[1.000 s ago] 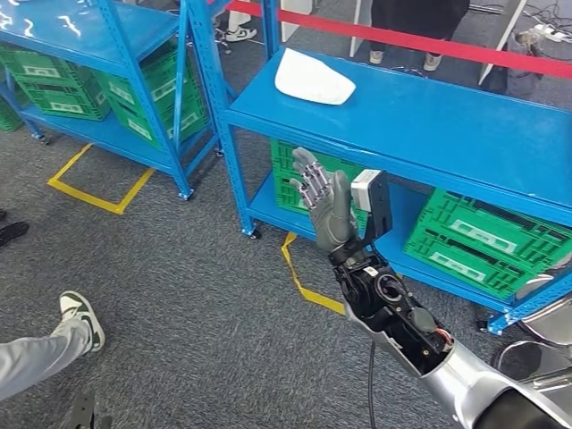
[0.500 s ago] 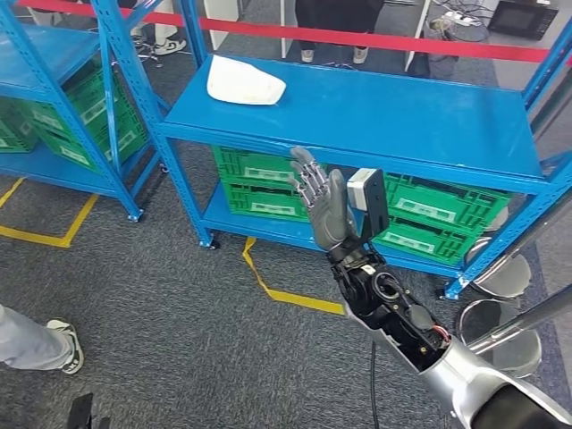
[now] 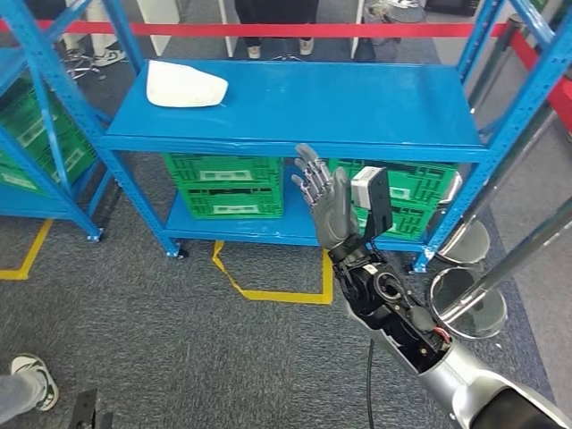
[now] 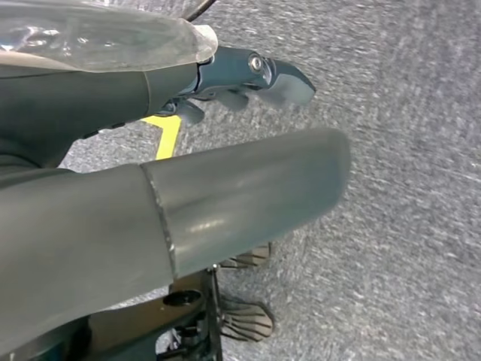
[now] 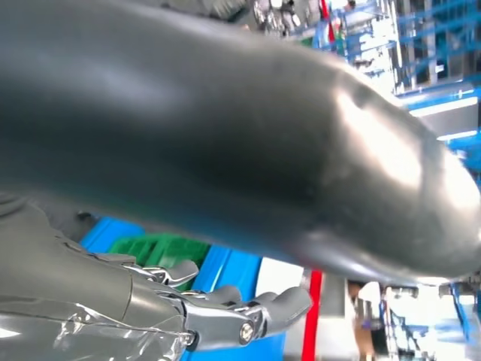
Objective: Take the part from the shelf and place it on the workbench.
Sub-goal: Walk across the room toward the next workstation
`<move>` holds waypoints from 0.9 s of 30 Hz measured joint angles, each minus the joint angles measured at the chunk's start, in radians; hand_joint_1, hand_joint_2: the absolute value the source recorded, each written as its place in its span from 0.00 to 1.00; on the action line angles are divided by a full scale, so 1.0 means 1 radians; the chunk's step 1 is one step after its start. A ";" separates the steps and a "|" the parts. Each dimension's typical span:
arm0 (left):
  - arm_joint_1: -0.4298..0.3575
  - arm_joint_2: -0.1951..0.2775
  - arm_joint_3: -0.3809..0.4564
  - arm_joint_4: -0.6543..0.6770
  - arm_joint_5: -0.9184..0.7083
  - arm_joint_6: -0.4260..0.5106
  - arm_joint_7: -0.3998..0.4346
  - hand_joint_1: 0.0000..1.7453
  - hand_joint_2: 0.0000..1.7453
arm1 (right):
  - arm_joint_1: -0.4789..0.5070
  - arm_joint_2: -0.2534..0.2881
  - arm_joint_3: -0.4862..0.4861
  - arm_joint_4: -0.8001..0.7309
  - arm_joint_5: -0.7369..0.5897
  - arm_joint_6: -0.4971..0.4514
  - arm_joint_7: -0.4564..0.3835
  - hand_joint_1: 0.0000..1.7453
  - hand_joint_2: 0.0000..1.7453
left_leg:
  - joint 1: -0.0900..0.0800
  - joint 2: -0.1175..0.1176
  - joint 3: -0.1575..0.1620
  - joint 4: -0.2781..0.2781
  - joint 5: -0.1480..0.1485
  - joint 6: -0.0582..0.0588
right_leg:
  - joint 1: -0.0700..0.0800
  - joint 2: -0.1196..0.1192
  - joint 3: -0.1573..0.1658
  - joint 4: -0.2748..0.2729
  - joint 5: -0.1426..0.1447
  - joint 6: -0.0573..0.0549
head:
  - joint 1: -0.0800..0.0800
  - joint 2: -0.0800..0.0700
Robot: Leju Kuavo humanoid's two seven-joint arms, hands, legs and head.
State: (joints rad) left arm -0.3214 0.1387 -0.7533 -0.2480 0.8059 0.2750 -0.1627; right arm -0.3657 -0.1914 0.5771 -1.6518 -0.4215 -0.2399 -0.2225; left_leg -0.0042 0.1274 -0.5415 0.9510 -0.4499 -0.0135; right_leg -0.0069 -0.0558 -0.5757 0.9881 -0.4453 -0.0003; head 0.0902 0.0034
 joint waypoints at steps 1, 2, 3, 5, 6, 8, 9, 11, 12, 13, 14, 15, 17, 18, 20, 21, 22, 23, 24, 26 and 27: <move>-0.001 0.000 0.000 0.000 -0.001 0.000 0.000 0.00 0.00 | 0.001 0.001 -0.001 0.000 0.002 -0.002 0.002 0.00 0.00 | 0.001 0.005 0.001 0.003 -0.004 -0.004 | 0.001 0.014 0.000 0.001 0.001 -0.006 | -0.004 0.000; -0.002 0.000 0.000 0.000 -0.001 0.000 0.001 0.00 0.00 | 0.000 0.001 -0.002 0.000 0.003 -0.004 0.003 0.00 0.00 | 0.005 -0.008 -0.002 0.015 -0.015 -0.008 | 0.001 0.026 0.000 0.000 0.003 -0.011 | -0.007 0.000; -0.003 -0.001 0.000 0.000 -0.002 -0.001 0.002 0.00 0.00 | -0.001 0.001 -0.002 0.000 0.005 -0.006 0.005 0.00 0.00 | 0.008 -0.033 -0.014 0.046 -0.037 -0.013 | 0.000 0.038 0.001 -0.001 0.005 -0.017 | -0.008 0.000; -0.005 -0.002 0.000 0.000 -0.003 -0.003 0.003 0.00 0.00 | -0.003 0.002 -0.002 0.000 0.008 -0.009 0.008 0.00 0.00 | 0.013 -0.098 -0.075 0.175 -0.103 -0.017 | 0.000 0.062 -0.002 -0.002 0.009 -0.026 | -0.013 0.000; -0.005 -0.002 0.000 0.000 -0.003 -0.003 0.004 0.00 0.00 | -0.003 0.003 -0.002 0.000 0.008 -0.009 0.011 0.00 0.00 | 0.012 -0.113 -0.115 0.252 -0.133 -0.016 | 0.001 0.076 -0.004 -0.002 0.011 -0.029 | -0.014 0.000; -0.002 -0.002 0.000 0.000 -0.003 -0.003 0.006 0.00 0.00 | -0.001 0.004 -0.001 0.000 0.009 -0.011 0.013 0.00 0.00 | 0.010 -0.123 -0.164 0.332 -0.142 -0.010 | 0.004 0.105 -0.006 -0.002 0.013 -0.032 | -0.015 0.000; 0.000 -0.002 0.000 0.000 -0.003 -0.003 0.007 0.00 0.00 | -0.001 0.005 -0.001 0.000 0.009 -0.011 0.013 0.00 0.00 | 0.009 -0.126 -0.159 0.311 -0.118 -0.004 | 0.006 0.120 -0.006 -0.002 0.015 -0.033 | -0.015 0.000; -0.002 -0.002 -0.001 0.000 -0.003 -0.003 0.007 0.00 0.00 | -0.002 0.005 -0.001 0.000 0.009 -0.012 0.013 0.00 0.00 | 0.005 -0.151 -0.100 0.174 -0.039 0.012 | 0.006 0.147 -0.006 -0.003 0.017 -0.033 | -0.015 0.000; -0.004 -0.001 -0.001 0.000 -0.003 -0.003 0.007 0.00 0.00 | -0.002 0.005 -0.001 0.000 0.009 -0.012 0.013 0.00 0.00 | 0.004 -0.176 -0.067 0.102 -0.011 0.019 | 0.007 0.158 -0.007 -0.002 0.019 -0.031 | -0.015 0.000; -0.008 0.000 -0.001 0.000 -0.003 -0.003 0.007 0.00 0.00 | -0.002 0.005 -0.001 0.000 0.009 -0.012 0.014 0.00 0.00 | 0.002 -0.193 -0.042 0.048 0.007 0.022 | 0.005 0.170 -0.009 -0.002 0.020 -0.028 | -0.015 0.000; -0.010 0.001 -0.001 0.000 -0.003 -0.004 0.007 0.00 0.00 | -0.002 0.005 -0.001 0.000 0.009 -0.012 0.014 0.00 0.00 | 0.000 -0.204 -0.029 0.021 0.011 0.024 | 0.003 0.180 -0.012 -0.003 0.022 -0.023 | -0.015 0.000; -0.011 0.002 -0.001 0.000 -0.003 -0.005 0.007 0.00 0.00 | -0.002 0.005 -0.001 0.000 0.009 -0.012 0.014 0.00 0.00 | -0.001 -0.203 -0.025 0.012 0.009 0.025 | 0.001 0.190 -0.015 -0.004 0.024 -0.018 | -0.015 0.000; -0.013 0.000 -0.001 0.000 -0.005 -0.007 0.007 0.00 0.00 | 0.000 0.005 -0.003 0.000 0.009 -0.012 0.015 0.00 0.00 | 0.001 -0.177 -0.019 -0.003 0.017 0.030 | 0.000 0.199 -0.022 -0.010 0.027 -0.007 | -0.016 0.000; -0.013 0.000 -0.001 0.000 -0.005 -0.008 0.007 0.00 0.00 | 0.000 0.005 -0.004 -0.001 0.009 -0.012 0.014 0.00 0.00 | 0.004 -0.165 -0.016 -0.012 0.022 0.034 | 0.004 0.180 -0.026 -0.006 0.022 -0.002 | -0.014 0.000; -0.015 -0.002 -0.001 0.000 -0.008 -0.011 0.007 0.00 0.00 | 0.000 0.004 -0.007 -0.002 0.010 -0.015 0.012 0.00 0.00 | 0.008 -0.144 -0.010 -0.027 0.030 0.040 | 0.006 0.109 -0.057 0.065 -0.028 0.004 | -0.004 0.000; -0.014 -0.002 -0.001 0.000 -0.009 -0.012 0.007 0.00 0.00 | 0.002 0.005 -0.008 -0.002 0.010 -0.018 0.009 0.00 0.00 | 0.006 -0.136 -0.010 -0.028 0.030 0.041 | 0.006 0.082 -0.085 0.133 -0.065 0.008 | 0.001 0.000; -0.013 -0.002 -0.001 0.000 -0.010 -0.014 0.007 0.00 0.00 | 0.004 0.005 -0.008 -0.003 0.011 -0.020 0.006 0.00 0.00 | 0.006 -0.127 -0.010 -0.029 0.030 0.042 | 0.001 0.068 -0.115 0.208 -0.101 0.012 | 0.004 0.000; -0.011 -0.002 -0.001 0.000 -0.010 -0.014 0.007 0.00 0.00 | 0.009 0.005 -0.007 -0.004 0.013 -0.023 0.003 0.00 0.00 | 0.007 -0.118 -0.010 -0.028 0.030 0.042 | -0.002 0.064 -0.136 0.263 -0.121 0.016 | 0.004 0.000; -0.011 -0.002 -0.001 0.000 -0.010 -0.015 0.007 0.00 0.00 | 0.013 0.005 -0.008 -0.005 0.014 -0.026 -0.001 0.00 0.00 | 0.007 -0.111 -0.010 -0.028 0.029 0.041 | -0.006 0.062 -0.141 0.284 -0.122 0.021 | 0.004 0.000; -0.011 -0.004 -0.001 0.000 -0.011 -0.016 0.007 0.00 0.00 | 0.016 0.005 -0.008 -0.006 0.017 -0.029 -0.004 0.00 0.00 | 0.009 -0.103 -0.009 -0.026 0.027 0.038 | -0.011 0.060 -0.091 0.203 -0.072 0.028 | 0.004 0.000; -0.011 -0.004 -0.001 0.000 -0.012 -0.016 0.007 0.00 0.00 | 0.016 0.005 -0.009 -0.007 0.018 -0.030 -0.005 0.00 0.00 | 0.010 -0.101 -0.008 -0.023 0.024 0.034 | -0.013 0.055 -0.049 0.124 -0.043 0.029 | 0.005 0.000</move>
State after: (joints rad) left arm -0.3321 0.1346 -0.7546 -0.2483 0.7943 0.2592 -0.1553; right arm -0.3495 -0.1865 0.5679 -1.6587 -0.4037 -0.2703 -0.2272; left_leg 0.0056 0.0268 -0.5499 0.9279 -0.4254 0.0204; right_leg -0.0196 -0.0004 -0.6249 1.1123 -0.4880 0.0289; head 0.0948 0.0034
